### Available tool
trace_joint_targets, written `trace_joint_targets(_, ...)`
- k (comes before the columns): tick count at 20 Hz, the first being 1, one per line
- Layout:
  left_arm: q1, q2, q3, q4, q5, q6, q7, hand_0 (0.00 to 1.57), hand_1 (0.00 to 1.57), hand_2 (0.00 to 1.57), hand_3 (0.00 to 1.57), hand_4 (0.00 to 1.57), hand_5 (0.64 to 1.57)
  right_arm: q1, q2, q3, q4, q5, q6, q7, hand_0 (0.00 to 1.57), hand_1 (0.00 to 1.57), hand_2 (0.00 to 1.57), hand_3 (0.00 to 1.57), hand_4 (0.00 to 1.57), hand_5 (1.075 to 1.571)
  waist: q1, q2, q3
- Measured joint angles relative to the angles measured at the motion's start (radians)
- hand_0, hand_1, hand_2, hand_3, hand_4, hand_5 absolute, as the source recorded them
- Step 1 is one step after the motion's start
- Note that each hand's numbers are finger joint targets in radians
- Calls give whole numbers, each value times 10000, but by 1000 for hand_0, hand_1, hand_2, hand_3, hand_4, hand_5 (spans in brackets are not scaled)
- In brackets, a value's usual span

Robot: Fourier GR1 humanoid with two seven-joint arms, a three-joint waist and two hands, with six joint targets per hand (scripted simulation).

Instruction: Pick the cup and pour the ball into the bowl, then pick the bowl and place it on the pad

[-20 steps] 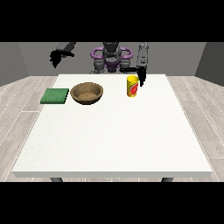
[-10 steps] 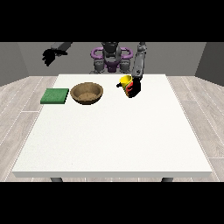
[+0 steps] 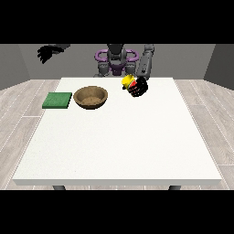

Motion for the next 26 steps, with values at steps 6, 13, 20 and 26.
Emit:
trace_joint_targets(6, -1347, 338, -1516, 694, -2492, 1283, 2798, 1313, 1313, 1571, 1571, 1199, 1559, -639, -209, 28, 507, 43, -511, 889, 0, 0, 0, 0, 586, 1567, 247, -891, 20)
trace_joint_targets(13, -2862, 1008, -3421, 2261, -5961, 1660, 6064, 1169, 1169, 1571, 1354, 1060, 1569, -907, -237, 70, 1228, 318, -800, 1125, 0, 0, 0, 0, 642, 1566, 622, -1627, 41)
trace_joint_targets(20, -4096, 31, -4807, 2864, -8198, 477, 9220, 786, 786, 1571, 1252, 1061, 1569, -825, -337, -98, 2180, 499, -780, 1016, 0, 0, 0, 0, 651, 1564, 1090, -2318, 12)
trace_joint_targets(26, -4107, -418, -6289, 2094, -9282, -639, 11662, 587, 587, 1571, 1197, 817, 1571, -1250, -242, 50, 2733, 620, -638, 876, 0, 0, 0, 0, 663, 1561, 785, -2402, -2)
